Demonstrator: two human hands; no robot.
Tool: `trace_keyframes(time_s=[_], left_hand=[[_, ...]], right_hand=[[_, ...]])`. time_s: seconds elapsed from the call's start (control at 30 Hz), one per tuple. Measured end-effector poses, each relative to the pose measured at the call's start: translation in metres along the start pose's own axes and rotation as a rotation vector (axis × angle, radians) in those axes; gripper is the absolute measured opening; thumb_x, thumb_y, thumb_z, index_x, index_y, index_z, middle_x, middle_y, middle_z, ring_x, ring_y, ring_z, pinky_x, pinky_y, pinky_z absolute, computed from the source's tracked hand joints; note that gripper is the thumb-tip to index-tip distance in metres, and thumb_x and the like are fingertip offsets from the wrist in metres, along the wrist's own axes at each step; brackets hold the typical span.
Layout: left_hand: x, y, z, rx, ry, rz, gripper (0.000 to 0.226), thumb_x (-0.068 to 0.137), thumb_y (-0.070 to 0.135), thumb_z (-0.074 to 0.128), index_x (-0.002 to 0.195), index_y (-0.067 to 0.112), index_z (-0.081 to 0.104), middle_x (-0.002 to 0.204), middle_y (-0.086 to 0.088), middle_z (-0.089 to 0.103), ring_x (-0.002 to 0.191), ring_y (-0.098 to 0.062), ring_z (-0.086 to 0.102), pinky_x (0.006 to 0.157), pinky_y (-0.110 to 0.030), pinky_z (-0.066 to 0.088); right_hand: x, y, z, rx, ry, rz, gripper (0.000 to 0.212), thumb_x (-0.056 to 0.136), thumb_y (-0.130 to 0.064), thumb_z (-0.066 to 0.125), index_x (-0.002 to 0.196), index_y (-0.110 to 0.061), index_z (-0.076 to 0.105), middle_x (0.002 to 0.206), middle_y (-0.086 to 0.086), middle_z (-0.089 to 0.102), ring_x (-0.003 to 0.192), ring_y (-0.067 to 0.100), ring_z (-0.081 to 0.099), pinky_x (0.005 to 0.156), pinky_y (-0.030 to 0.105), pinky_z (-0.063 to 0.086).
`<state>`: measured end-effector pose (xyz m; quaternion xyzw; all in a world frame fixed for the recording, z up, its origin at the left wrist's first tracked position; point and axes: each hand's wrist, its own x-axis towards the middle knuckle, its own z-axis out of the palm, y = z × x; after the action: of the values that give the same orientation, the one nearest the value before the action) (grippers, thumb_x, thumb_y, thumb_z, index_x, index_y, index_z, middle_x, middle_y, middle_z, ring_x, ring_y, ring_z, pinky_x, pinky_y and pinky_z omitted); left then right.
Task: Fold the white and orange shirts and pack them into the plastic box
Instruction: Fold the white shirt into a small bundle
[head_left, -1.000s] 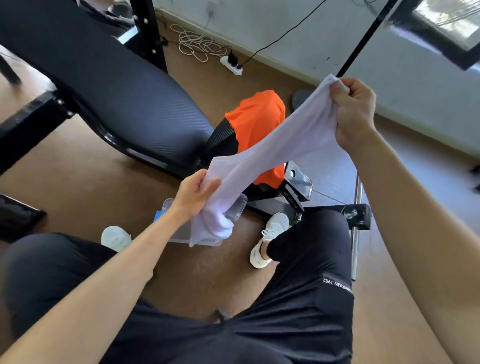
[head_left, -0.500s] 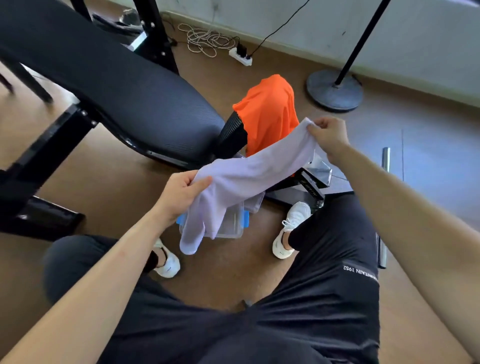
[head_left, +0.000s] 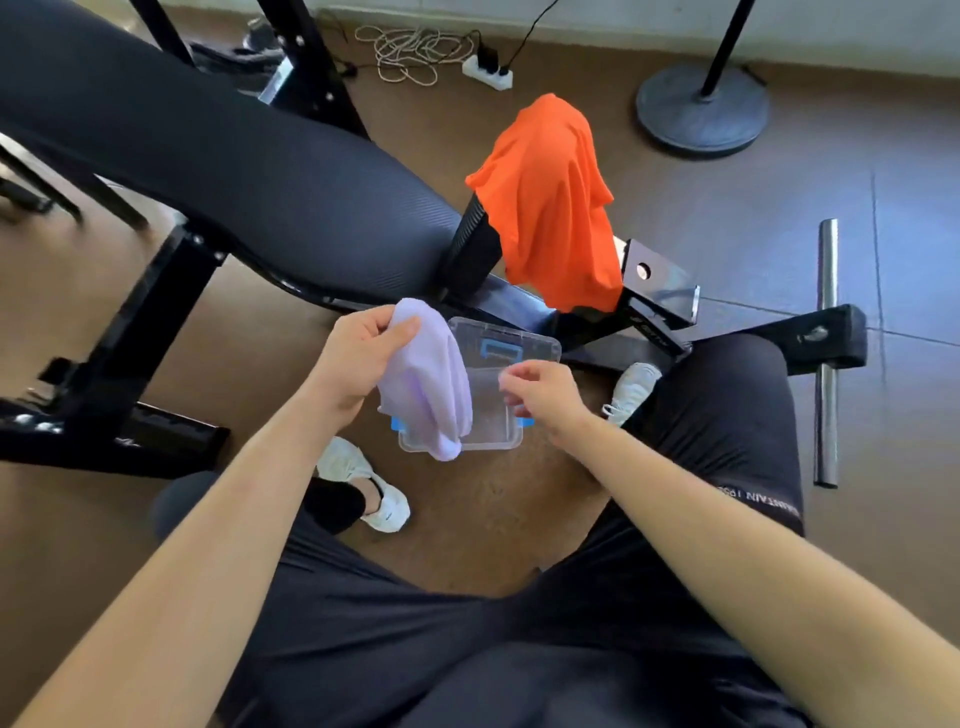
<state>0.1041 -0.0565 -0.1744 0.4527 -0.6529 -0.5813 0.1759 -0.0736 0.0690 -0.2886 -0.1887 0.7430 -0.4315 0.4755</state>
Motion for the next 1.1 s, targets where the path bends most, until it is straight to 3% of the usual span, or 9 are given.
trace_keyframes(time_s=[0.13, 0.2, 0.33, 0.43, 0.6, 0.77, 0.87, 1.0, 1.1], left_hand=[[-0.003, 0.001, 0.006, -0.093, 0.032, -0.040, 0.021, 0.101, 0.021, 0.059, 0.108, 0.006, 0.072, 0.099, -0.010, 0.070, 0.086, -0.019, 0.063, 0.072, -0.027, 0.052], [-0.005, -0.001, 0.004, -0.140, 0.029, -0.056, 0.019, 0.100, 0.022, 0.060, 0.106, 0.010, 0.074, 0.099, -0.009, 0.072, 0.088, -0.020, 0.065, 0.074, -0.029, 0.055], [-0.008, -0.003, 0.001, -0.224, 0.068, -0.065, 0.018, 0.100, 0.021, 0.061, 0.107, 0.012, 0.074, 0.108, -0.013, 0.072, 0.096, -0.021, 0.067, 0.088, -0.039, 0.054], [-0.008, -0.007, -0.005, -0.254, 0.192, -0.070, 0.016, 0.100, 0.018, 0.060, 0.100, 0.016, 0.076, 0.110, -0.015, 0.074, 0.098, -0.023, 0.068, 0.091, -0.042, 0.055], [-0.002, -0.037, -0.022, -0.150, 0.410, -0.190, 0.023, 0.099, 0.017, 0.058, 0.086, 0.028, 0.074, 0.107, -0.007, 0.074, 0.114, -0.032, 0.065, 0.096, -0.047, 0.054], [0.010, -0.058, -0.034, -0.158, 0.391, -0.287, 0.019, 0.095, 0.019, 0.062, 0.084, 0.029, 0.074, 0.110, -0.005, 0.074, 0.114, -0.028, 0.065, 0.104, -0.051, 0.051], [0.018, -0.056, -0.036, -0.192, 0.365, -0.235, 0.016, 0.095, 0.018, 0.062, 0.090, 0.022, 0.076, 0.109, -0.006, 0.075, 0.104, -0.023, 0.065, 0.097, -0.043, 0.052], [0.024, -0.041, -0.036, -0.216, 0.310, -0.154, 0.023, 0.100, 0.020, 0.059, 0.116, 0.011, 0.072, 0.114, -0.005, 0.074, 0.108, -0.022, 0.066, 0.094, -0.038, 0.053], [0.024, -0.030, -0.035, -0.234, 0.284, -0.131, 0.020, 0.101, 0.022, 0.057, 0.113, 0.015, 0.072, 0.116, -0.007, 0.074, 0.112, -0.026, 0.067, 0.097, -0.042, 0.055]], right_hand=[[-0.029, 0.034, 0.031, 0.141, -0.173, 0.208, 0.023, 0.091, -0.023, 0.070, 0.096, 0.000, 0.074, 0.085, 0.012, 0.056, 0.074, 0.021, 0.050, 0.063, 0.030, 0.046], [-0.032, 0.041, 0.039, 0.196, -0.208, 0.219, 0.018, 0.091, -0.024, 0.070, 0.093, -0.006, 0.073, 0.082, 0.011, 0.052, 0.069, 0.019, 0.044, 0.062, 0.030, 0.040], [-0.023, 0.033, 0.041, 0.229, -0.182, 0.143, 0.012, 0.092, -0.018, 0.070, 0.095, -0.006, 0.075, 0.092, 0.010, 0.071, 0.080, 0.017, 0.062, 0.065, 0.024, 0.050], [-0.015, 0.025, 0.040, 0.178, -0.079, 0.098, 0.016, 0.092, -0.019, 0.071, 0.093, -0.003, 0.072, 0.089, 0.009, 0.069, 0.078, 0.014, 0.060, 0.062, 0.022, 0.048], [-0.006, 0.012, 0.013, 0.159, 0.038, -0.008, 0.008, 0.091, -0.017, 0.072, 0.093, -0.010, 0.068, 0.088, 0.006, 0.068, 0.081, 0.016, 0.058, 0.073, 0.028, 0.047], [-0.003, -0.022, -0.018, 0.132, 0.008, -0.239, 0.005, 0.089, -0.009, 0.072, 0.086, -0.009, 0.069, 0.076, -0.003, 0.063, 0.073, 0.009, 0.055, 0.071, 0.027, 0.046], [0.000, -0.048, -0.026, 0.252, -0.066, -0.183, 0.015, 0.086, -0.013, 0.073, 0.073, -0.019, 0.067, 0.072, -0.003, 0.061, 0.070, 0.012, 0.053, 0.068, 0.027, 0.044], [0.002, -0.075, -0.029, 0.366, -0.117, -0.037, 0.027, 0.090, -0.021, 0.073, 0.066, -0.014, 0.061, 0.070, 0.006, 0.057, 0.064, 0.018, 0.053, 0.061, 0.025, 0.048], [0.004, -0.080, -0.029, 0.295, -0.157, 0.087, 0.021, 0.091, -0.024, 0.073, 0.077, -0.014, 0.062, 0.070, 0.005, 0.057, 0.067, 0.019, 0.053, 0.062, 0.028, 0.048]])
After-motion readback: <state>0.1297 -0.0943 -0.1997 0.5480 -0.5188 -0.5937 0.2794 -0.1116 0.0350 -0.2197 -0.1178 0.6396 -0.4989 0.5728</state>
